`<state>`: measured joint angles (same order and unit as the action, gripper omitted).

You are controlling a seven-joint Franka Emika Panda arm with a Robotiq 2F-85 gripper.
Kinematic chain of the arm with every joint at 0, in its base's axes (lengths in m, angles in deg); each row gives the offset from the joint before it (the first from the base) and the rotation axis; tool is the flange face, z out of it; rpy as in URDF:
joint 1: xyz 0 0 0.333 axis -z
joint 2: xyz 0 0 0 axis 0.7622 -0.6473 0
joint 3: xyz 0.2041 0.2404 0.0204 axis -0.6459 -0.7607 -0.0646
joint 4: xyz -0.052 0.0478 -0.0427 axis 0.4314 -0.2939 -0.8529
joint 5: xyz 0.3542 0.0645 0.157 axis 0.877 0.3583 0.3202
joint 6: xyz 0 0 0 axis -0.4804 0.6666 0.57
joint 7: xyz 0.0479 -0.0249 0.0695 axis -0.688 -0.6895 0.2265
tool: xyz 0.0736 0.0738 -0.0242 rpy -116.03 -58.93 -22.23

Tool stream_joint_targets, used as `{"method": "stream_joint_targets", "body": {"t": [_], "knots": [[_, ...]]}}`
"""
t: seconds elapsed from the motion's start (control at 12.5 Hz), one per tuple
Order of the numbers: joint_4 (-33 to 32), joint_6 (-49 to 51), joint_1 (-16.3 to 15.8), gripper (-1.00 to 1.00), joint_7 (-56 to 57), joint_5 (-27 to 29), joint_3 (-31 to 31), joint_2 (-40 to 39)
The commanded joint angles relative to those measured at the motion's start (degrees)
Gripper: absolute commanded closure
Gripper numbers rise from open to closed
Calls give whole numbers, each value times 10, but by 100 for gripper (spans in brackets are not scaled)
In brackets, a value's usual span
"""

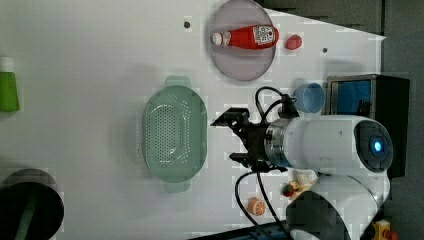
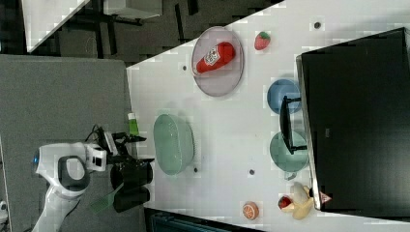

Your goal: Drag strainer left to right.

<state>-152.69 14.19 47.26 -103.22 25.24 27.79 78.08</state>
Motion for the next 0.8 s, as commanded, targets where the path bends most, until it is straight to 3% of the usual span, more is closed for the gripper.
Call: {"method": "stream_joint_targets", "body": {"t": [0.08, 0.48, 0.8], "knots": [[14, -56, -9, -100, -165, -3, 6, -73], [15, -155, -21, -100, -260, -72, 17, -182], [15, -186, -35, -100, -266, -77, 51, -222]]}}
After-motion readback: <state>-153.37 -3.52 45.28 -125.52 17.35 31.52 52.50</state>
